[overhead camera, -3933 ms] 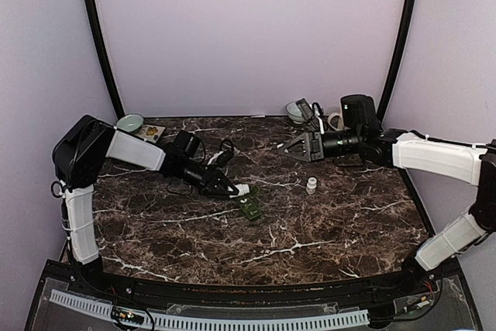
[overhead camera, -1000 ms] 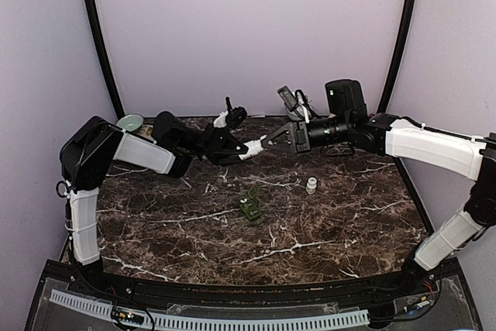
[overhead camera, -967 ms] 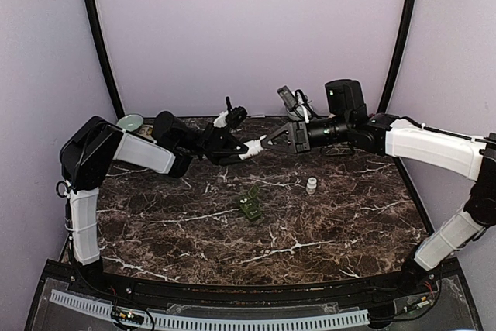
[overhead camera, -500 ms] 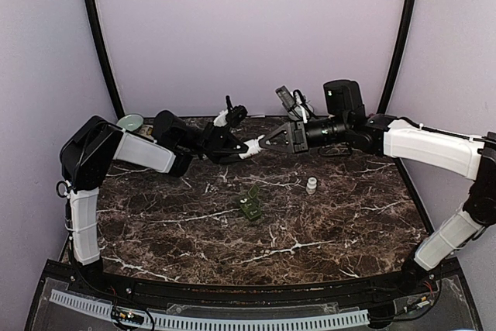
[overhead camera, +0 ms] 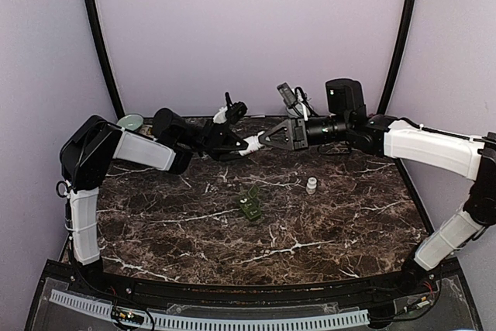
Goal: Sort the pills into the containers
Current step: Close the lid of the pill bottle on the pill bottle.
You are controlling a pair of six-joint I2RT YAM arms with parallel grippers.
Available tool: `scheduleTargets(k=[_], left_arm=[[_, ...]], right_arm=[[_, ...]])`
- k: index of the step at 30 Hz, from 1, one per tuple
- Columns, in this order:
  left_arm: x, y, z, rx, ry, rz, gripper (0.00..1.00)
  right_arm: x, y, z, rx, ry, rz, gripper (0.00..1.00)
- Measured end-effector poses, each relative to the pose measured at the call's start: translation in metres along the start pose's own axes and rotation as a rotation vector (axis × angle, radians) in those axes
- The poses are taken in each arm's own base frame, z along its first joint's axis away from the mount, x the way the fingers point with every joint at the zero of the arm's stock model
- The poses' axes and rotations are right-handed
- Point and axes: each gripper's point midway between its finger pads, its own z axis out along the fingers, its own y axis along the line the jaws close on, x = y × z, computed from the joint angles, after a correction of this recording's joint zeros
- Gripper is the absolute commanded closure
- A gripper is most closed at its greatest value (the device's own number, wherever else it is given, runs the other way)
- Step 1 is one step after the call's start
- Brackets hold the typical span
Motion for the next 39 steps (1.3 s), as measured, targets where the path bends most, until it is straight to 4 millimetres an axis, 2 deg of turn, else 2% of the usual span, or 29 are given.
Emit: scheduleTargets(k=[22, 39], left_arm=[[-0.007, -0.009, 0.002, 0.007, 0.002, 0.038, 1.00], [-0.014, -0.025, 0.007, 0.011, 0.043, 0.087, 1.00]], right_arm=[[-0.005, 0.006, -0.003, -0.032, -0.049, -0.005, 0.79], [-0.015, 0.017, -0.007, -0.093, -0.070, -0.014, 0.79]])
